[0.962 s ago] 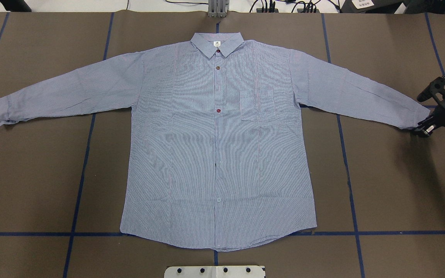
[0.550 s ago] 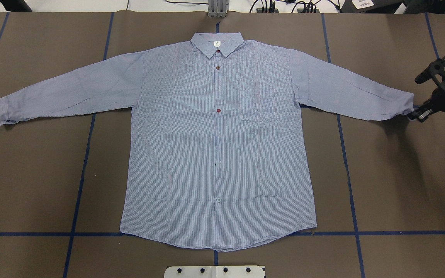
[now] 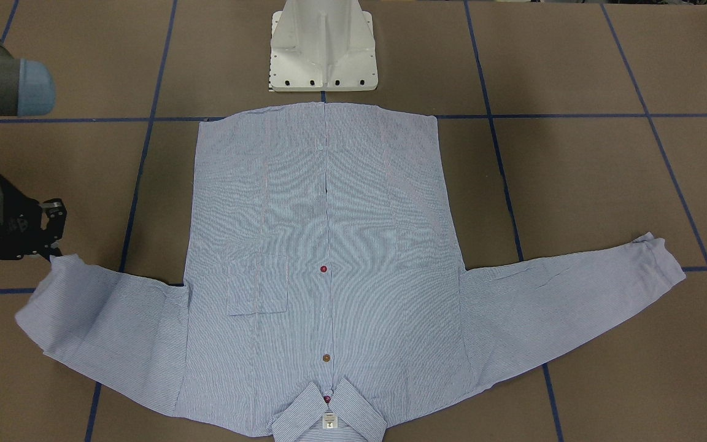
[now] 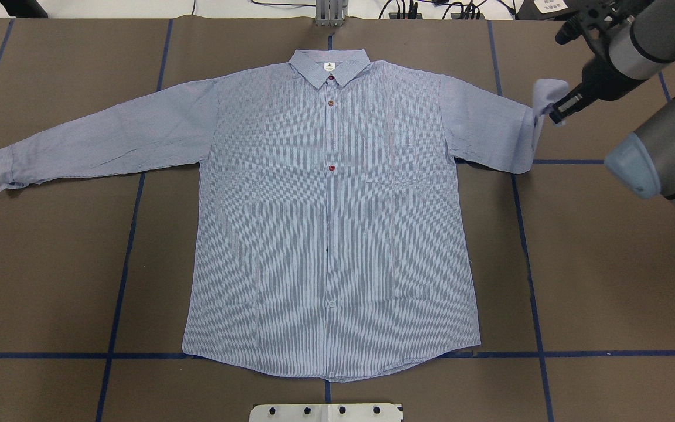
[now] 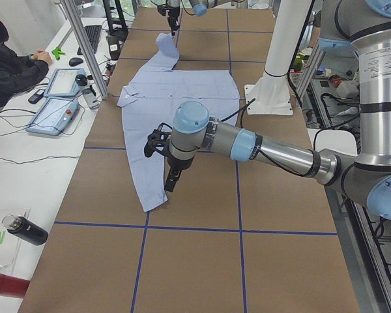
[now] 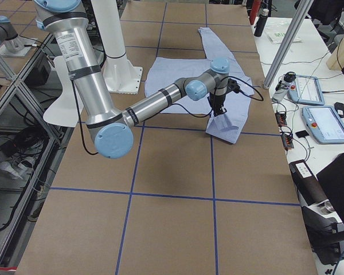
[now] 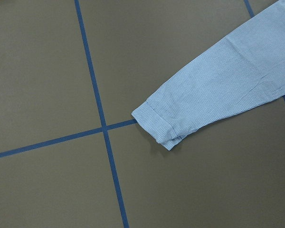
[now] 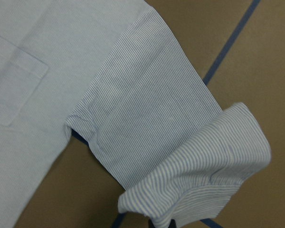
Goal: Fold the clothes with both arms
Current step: 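Lift the sleeve with the right gripper and carry it across the shirt front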
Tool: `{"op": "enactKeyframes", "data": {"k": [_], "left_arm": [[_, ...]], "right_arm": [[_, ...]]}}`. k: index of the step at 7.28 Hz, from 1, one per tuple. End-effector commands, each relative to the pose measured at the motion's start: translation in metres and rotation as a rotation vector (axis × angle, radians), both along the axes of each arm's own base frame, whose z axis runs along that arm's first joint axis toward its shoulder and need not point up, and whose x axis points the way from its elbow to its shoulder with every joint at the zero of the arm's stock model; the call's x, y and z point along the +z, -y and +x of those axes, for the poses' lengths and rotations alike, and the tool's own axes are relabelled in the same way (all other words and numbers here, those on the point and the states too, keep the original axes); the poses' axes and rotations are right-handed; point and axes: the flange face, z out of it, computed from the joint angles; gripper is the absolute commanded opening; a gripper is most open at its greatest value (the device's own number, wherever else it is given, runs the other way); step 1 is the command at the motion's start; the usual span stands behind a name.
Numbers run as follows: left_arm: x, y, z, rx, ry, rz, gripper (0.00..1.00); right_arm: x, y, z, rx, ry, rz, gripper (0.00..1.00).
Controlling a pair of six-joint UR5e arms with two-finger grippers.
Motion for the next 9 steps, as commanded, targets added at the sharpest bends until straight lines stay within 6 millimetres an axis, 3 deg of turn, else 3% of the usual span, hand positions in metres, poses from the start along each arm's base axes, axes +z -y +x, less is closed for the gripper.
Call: {"op": "enactKeyframes", "data": {"k": [1, 2, 3, 5, 7, 8, 9], "left_arm": [[0.002, 0.0, 0.001, 0.001, 0.0, -0.005, 1.0], [0.0, 0.0, 0.0, 0.0, 0.0, -0.002, 1.0], [0.002, 0.0, 0.0, 0.0, 0.0, -0.007, 1.0], [0.002, -0.001, 0.0, 0.0, -0.002, -0.007, 1.0], [0.002, 0.0, 0.0, 0.0, 0.0, -0.007, 1.0], [0.003, 0.0, 0.0, 0.0, 0.0, -0.008, 1.0], [0.005, -0.002, 0.0, 0.001, 0.0, -0.012, 1.0]], "right_arm": [[-0.093, -0.007, -0.08, 0.082, 0.049, -0.007, 0.0], [-0.14, -0.012, -0.127, 0.161, 0.05, 0.017, 0.0], [-0.166, -0.018, -0.169, 0.191, 0.042, 0.038, 0.0], [-0.211, -0.014, -0.218, 0.229, 0.03, 0.078, 0.0], [-0.255, -0.015, -0.297, 0.307, -0.007, 0.072, 0.0], [-0.264, -0.021, -0.337, 0.356, -0.028, 0.033, 0.27], [-0.27, -0.034, -0.377, 0.416, -0.062, 0.05, 0.97]]}}
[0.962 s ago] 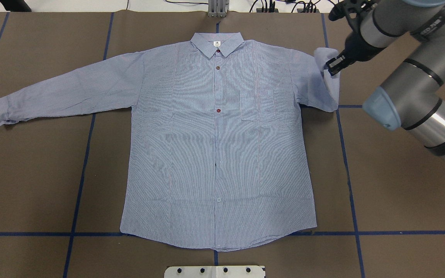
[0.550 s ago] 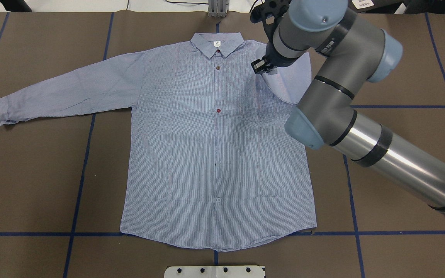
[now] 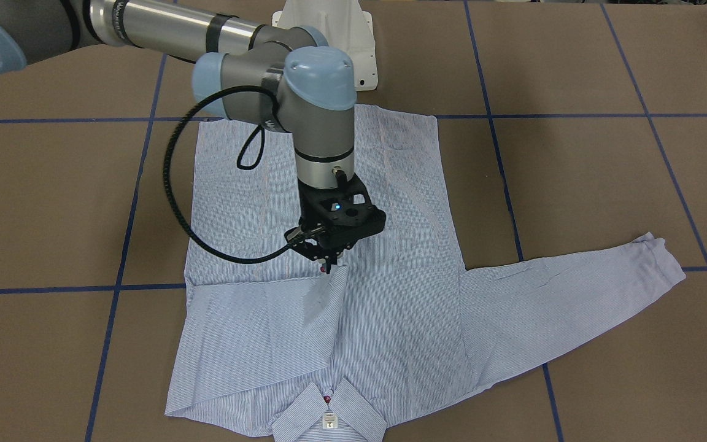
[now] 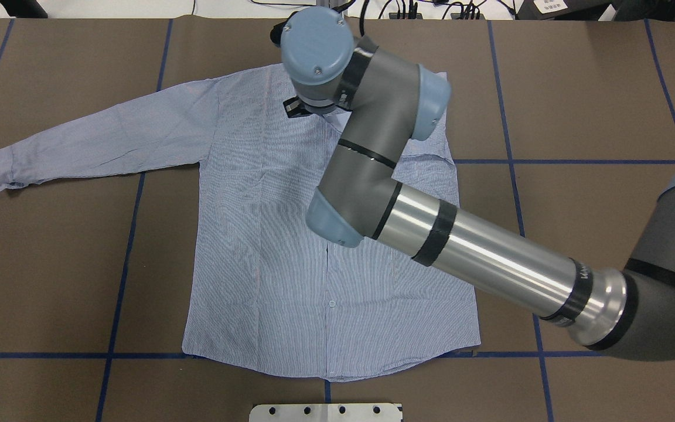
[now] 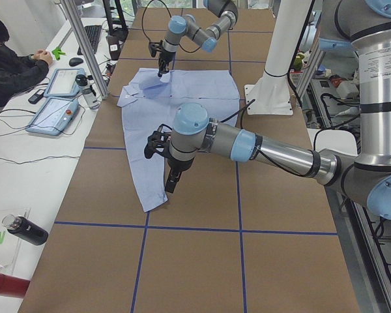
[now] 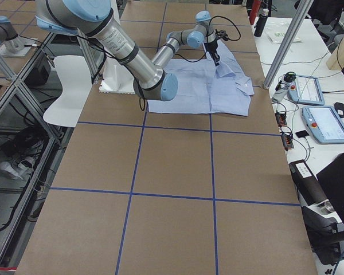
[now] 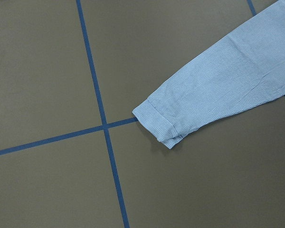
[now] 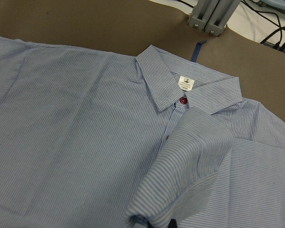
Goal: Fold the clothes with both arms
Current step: 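Lift the sleeve with the right gripper and carry it across the shirt front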
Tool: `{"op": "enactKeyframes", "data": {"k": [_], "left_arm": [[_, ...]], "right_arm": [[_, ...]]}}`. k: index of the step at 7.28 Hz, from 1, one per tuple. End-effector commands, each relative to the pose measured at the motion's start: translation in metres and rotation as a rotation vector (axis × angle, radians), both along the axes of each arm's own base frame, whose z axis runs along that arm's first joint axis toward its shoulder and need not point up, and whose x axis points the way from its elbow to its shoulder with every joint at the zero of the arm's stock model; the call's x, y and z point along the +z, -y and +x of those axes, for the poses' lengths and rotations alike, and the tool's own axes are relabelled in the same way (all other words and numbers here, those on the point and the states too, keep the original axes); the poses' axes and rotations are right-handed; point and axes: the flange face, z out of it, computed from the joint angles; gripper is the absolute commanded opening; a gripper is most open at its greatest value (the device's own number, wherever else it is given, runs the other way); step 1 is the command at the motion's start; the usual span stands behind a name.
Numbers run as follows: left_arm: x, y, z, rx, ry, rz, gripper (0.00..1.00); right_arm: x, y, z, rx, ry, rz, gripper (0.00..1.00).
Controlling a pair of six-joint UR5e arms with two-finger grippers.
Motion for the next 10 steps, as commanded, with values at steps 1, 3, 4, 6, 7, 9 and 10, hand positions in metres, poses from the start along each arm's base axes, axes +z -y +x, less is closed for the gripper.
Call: {"op": "enactKeyframes", "data": {"k": [1, 3, 4, 6, 7, 9, 10], "left_arm": [[0.004, -0.004, 0.0, 0.0, 0.0, -0.009, 1.0], [0.003, -0.003, 0.001, 0.002, -0.002, -0.007, 1.0], [0.004, -0.003, 0.001, 0.001, -0.002, -0.01, 1.0], [0.007, -0.003, 0.001, 0.003, -0.001, -0.012, 1.0], [0.008, -0.003, 0.001, 0.004, -0.002, -0.015, 1.0], [0.008, -0.003, 0.001, 0.004, -0.002, -0.015, 1.0], [0.008, -0.003, 0.001, 0.004, -0.002, -0.015, 1.0]], "right_arm": [[-0.027, -0.021, -0.074, 0.124, -0.005, -0.037, 0.99], [-0.098, -0.023, -0.078, 0.172, 0.12, -0.137, 0.99], [-0.076, -0.014, -0.075, 0.17, 0.111, -0.175, 0.99], [0.0, 0.04, -0.031, 0.098, 0.252, -0.238, 0.99], [0.029, 0.053, -0.018, 0.087, 0.3, -0.228, 0.99], [0.095, 0.062, 0.001, 0.057, 0.393, -0.192, 0.98], [0.131, 0.06, 0.0, 0.048, 0.414, -0.175, 0.97]]}}
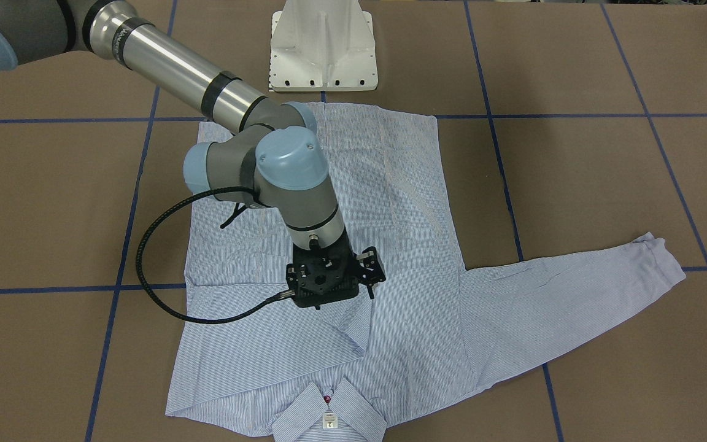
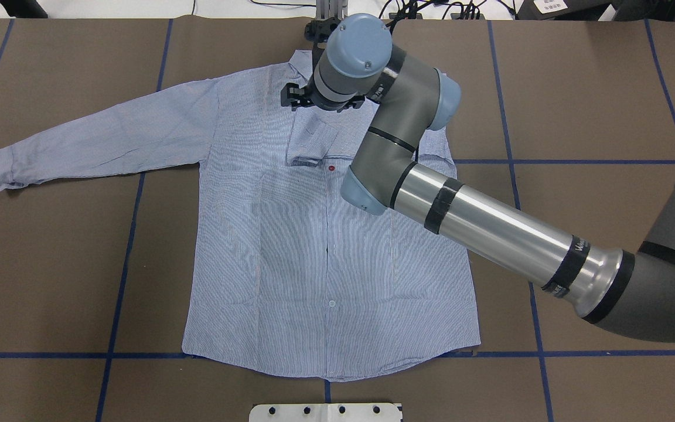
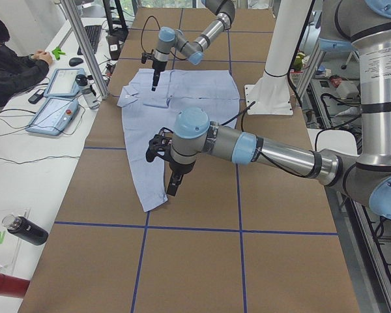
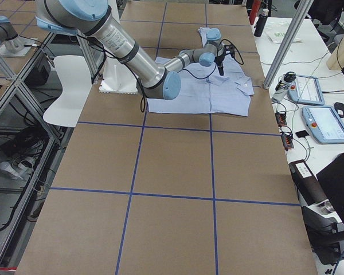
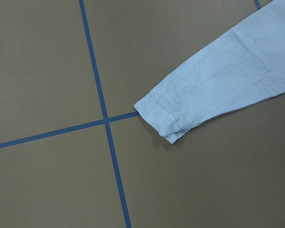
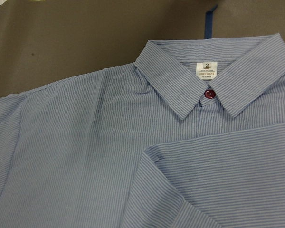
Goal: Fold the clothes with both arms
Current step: 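Lift the sleeve with the right gripper and carry it across the shirt front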
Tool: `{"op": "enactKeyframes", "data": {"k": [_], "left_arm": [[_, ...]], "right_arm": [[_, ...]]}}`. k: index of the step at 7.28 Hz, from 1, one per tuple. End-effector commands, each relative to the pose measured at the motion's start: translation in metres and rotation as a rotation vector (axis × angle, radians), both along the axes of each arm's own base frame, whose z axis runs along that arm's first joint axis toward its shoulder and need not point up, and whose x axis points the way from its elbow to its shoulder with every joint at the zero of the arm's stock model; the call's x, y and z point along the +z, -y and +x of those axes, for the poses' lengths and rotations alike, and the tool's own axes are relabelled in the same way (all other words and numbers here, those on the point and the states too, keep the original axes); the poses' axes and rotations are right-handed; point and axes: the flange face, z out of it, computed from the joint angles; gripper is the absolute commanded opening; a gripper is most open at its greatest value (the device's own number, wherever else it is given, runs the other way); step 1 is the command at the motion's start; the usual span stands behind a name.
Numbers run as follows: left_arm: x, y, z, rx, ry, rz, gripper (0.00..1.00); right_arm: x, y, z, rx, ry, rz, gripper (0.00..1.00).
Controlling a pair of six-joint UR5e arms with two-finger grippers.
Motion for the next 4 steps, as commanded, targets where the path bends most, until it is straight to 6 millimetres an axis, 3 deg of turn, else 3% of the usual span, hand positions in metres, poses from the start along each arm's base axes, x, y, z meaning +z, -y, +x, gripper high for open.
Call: {"op": "enactKeyframes", "data": {"k": [1, 3, 4], "left_arm": [[0.0, 0.0, 0.0, 0.0, 0.0, 0.0, 1.0], [-0.001, 0.0, 0.0, -0.001, 0.0, 0.0, 1.0], [-0.001, 0.0, 0.0, -0.001, 0.0, 0.002, 1.0]], "right_arm": [[0.06, 0.001, -0.001, -0.006, 0.016, 0.015, 0.94], [0.075, -0.011, -0.023, 0.012, -0.028, 0.02, 0.85], [0.073, -0.013, -0.028, 0.019, -0.034, 0.024, 0.8]]}}
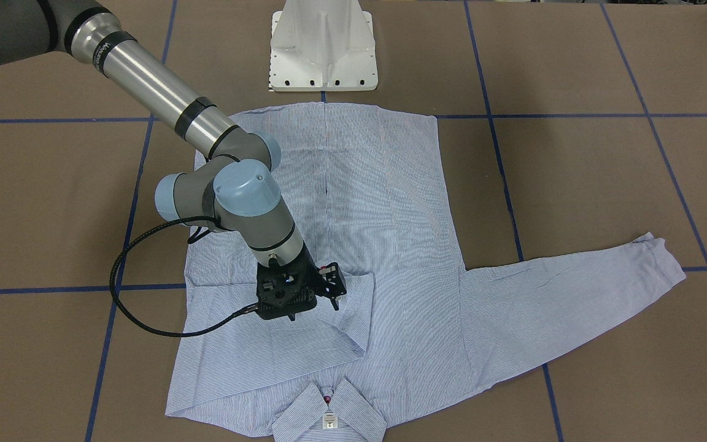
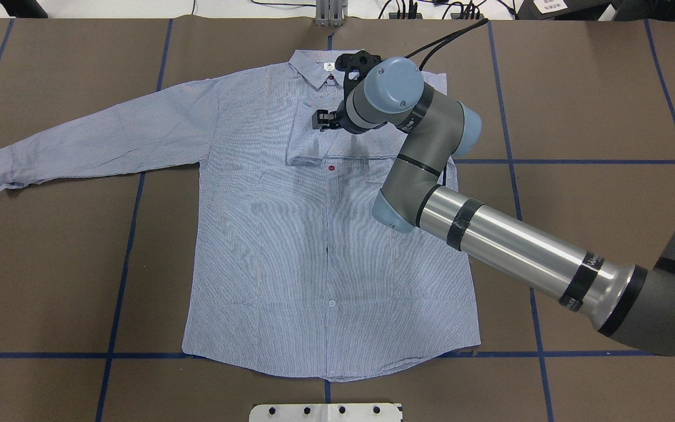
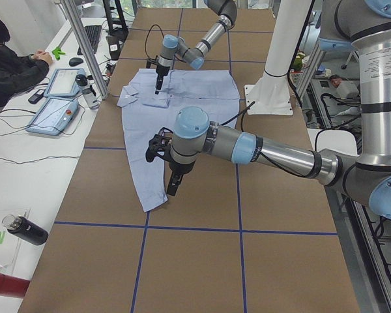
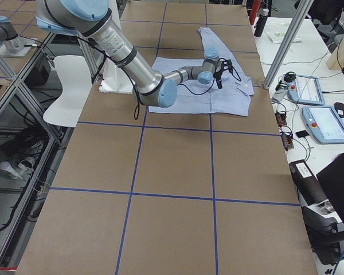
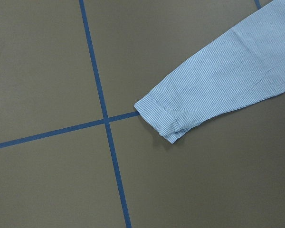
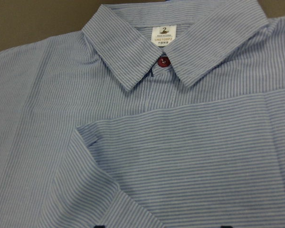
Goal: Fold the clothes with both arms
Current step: 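Lay the sleeve cuff down near the collar and open the right gripper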
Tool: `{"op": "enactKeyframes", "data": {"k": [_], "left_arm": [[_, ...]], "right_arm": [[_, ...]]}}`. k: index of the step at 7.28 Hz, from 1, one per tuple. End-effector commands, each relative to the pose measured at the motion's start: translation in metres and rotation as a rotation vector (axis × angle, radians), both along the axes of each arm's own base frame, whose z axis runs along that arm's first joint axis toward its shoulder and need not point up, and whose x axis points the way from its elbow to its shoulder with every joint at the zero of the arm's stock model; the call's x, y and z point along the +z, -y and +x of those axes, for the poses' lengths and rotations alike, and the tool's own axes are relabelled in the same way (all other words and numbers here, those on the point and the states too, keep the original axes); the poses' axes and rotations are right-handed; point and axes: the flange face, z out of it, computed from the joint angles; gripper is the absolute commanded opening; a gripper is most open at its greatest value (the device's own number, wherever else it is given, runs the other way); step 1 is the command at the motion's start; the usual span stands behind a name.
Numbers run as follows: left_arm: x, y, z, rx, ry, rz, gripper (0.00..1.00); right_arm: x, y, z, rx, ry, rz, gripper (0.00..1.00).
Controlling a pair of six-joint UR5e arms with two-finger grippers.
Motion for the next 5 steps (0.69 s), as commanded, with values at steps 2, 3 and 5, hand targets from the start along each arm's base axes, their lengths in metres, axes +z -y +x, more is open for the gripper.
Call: {"op": "enactKeyframes", "data": {"k": [2, 3, 5], "left_arm": [[-0.001, 0.0, 0.0, 0.001, 0.0, 0.002, 1.0], [0.0, 0.0, 0.0, 0.001, 0.0, 0.001, 1.0], [0.0, 0.0, 0.0, 0.001, 0.0, 0.001, 1.0]], "right_arm": [[-0.002, -0.006, -0.011, 0.012, -0.013, 0.008, 0.68], [-0.004, -0.008, -0.015, 0.015, -0.015, 0.01, 0.63], [-0.028, -0.013, -0.028, 0.028, -0.049, 0.008, 0.57]]}}
